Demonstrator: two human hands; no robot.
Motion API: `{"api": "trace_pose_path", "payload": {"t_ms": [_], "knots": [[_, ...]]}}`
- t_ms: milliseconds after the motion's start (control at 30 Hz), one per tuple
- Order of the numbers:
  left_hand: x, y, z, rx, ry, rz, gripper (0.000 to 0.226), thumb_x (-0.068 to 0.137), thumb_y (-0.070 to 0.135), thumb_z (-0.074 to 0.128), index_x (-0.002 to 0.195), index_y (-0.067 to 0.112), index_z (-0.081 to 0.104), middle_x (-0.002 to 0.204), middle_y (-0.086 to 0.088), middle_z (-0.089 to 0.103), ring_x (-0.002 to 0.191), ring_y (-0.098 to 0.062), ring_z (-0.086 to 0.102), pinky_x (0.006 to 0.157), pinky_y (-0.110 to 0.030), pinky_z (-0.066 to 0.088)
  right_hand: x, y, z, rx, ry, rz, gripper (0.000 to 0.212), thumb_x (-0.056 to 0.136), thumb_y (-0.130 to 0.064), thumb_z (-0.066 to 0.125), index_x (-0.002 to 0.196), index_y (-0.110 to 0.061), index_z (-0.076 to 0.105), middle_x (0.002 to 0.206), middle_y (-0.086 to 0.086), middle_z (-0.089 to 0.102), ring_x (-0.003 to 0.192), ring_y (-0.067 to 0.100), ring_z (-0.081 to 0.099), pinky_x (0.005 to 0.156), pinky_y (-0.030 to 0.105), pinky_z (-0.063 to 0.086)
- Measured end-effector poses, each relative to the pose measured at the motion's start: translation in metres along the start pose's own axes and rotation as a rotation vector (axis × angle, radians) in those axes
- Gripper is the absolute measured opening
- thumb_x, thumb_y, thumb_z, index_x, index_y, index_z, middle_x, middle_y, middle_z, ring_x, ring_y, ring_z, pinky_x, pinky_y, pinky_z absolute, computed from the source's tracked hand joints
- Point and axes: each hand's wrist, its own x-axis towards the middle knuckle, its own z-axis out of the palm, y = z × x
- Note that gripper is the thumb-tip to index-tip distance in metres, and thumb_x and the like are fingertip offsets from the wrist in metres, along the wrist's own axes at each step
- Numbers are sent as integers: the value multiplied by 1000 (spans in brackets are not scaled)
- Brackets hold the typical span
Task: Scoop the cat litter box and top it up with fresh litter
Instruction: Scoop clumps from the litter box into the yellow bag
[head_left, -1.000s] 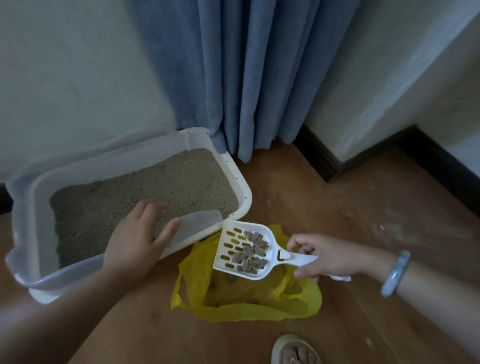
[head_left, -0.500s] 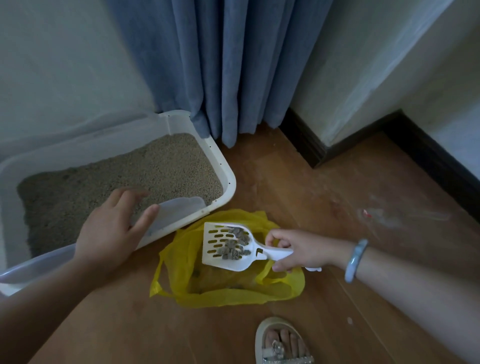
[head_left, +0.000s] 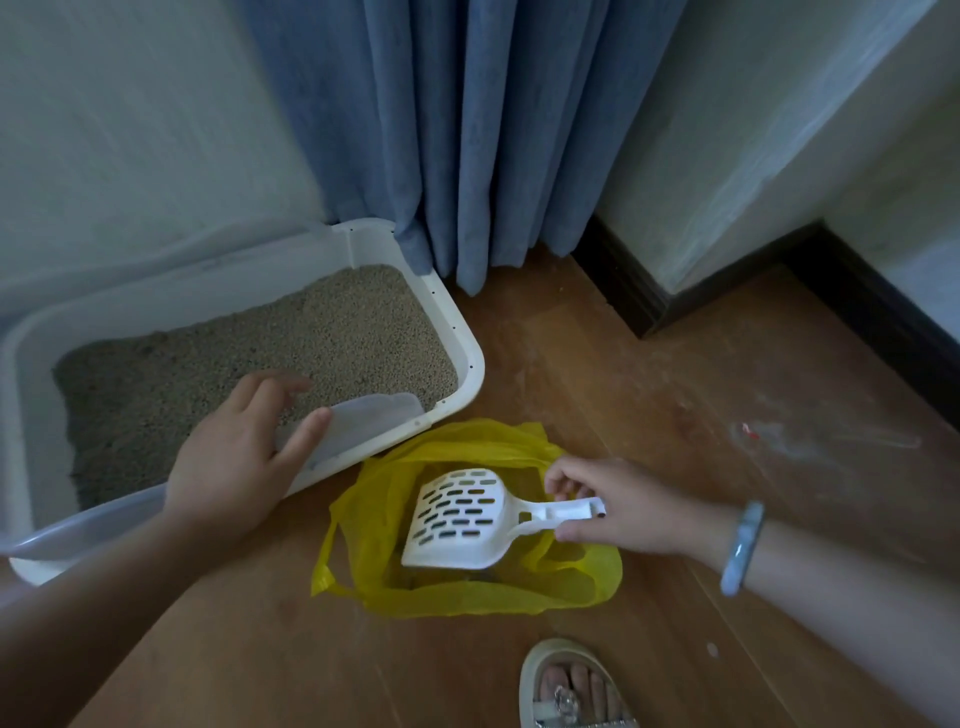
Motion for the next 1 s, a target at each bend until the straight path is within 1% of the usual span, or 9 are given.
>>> {"api": "trace_pose_path", "payload": {"t_ms": [67, 200, 333, 467, 500, 667, 767, 867, 1000], "knots": [[0, 0, 0, -6, 3, 0, 46, 88, 50, 40, 120, 19, 54, 122, -2, 54, 83, -18, 54, 64, -33, 37, 0, -2, 0, -132, 33, -63, 42, 67, -47, 69, 100, -38, 44, 85, -27, 51, 81, 4, 53, 77, 30, 48], [1, 1, 0, -8, 1, -3, 47, 87, 51, 39, 119, 20, 54, 121, -1, 54, 85, -19, 55, 65, -33, 37, -2, -4, 0, -83, 76, -49, 42, 62, -52, 64, 96, -39, 44, 85, -23, 55, 80, 5, 54, 76, 34, 49], [1, -1, 1, -3, -4, -8, 49, 89, 54, 40, 120, 19, 54, 124, -1, 54, 92, -24, 59, 67, -32, 37, -2, -6, 1, 201, 80, 23, 30, 65, -38, 73, 88, -36, 54, 83, -14, 60, 71, 2, 56, 69, 24, 50], [2, -6, 1, -7, -18, 0, 56, 87, 60, 34, 121, 20, 53, 124, 1, 52, 102, -22, 59, 73, -35, 44, 0, -15, -11, 578, -105, 165, 17, 84, -13, 68, 98, -20, 63, 73, -3, 65, 60, 12, 60, 59, 23, 49], [2, -6, 1, -16, -22, 4, 57, 86, 61, 34, 121, 20, 53, 125, 1, 52, 104, -21, 59, 74, -35, 45, 0, -19, -16, 632, -158, 198, 17, 85, -16, 67, 101, -18, 63, 72, -1, 68, 59, 15, 61, 57, 24, 50], [1, -7, -3, -81, -55, -6, 57, 85, 59, 40, 127, 20, 49, 128, 3, 48, 107, -14, 54, 74, -30, 39, 5, -30, -50, 750, -315, 217, 54, 69, -38, 74, 114, -13, 56, 85, 8, 70, 61, 16, 63, 52, 25, 50], [0, -9, -7, -120, -69, -9, 60, 83, 62, 39, 128, 23, 47, 130, 8, 45, 105, -2, 48, 76, -27, 40, 16, -38, -73, 808, -320, 174, 55, 67, -44, 78, 111, -16, 62, 96, 10, 71, 76, 18, 68, 61, 28, 53], [0, -15, -9, -118, -76, 4, 59, 87, 66, 37, 127, 23, 47, 131, 8, 44, 106, -2, 48, 77, -25, 39, 39, -56, -90, 708, -236, 141, 33, 80, -37, 69, 108, -20, 64, 97, 6, 72, 84, 15, 67, 69, 22, 53], [-3, -23, -14, -60, -52, 3, 60, 86, 63, 32, 123, 19, 50, 129, 3, 48, 109, -14, 55, 84, -33, 46, 91, -84, -99, 328, -96, 100, 19, 92, -28, 57, 109, -25, 61, 81, -1, 68, 64, 7, 63, 60, 17, 48]]}}
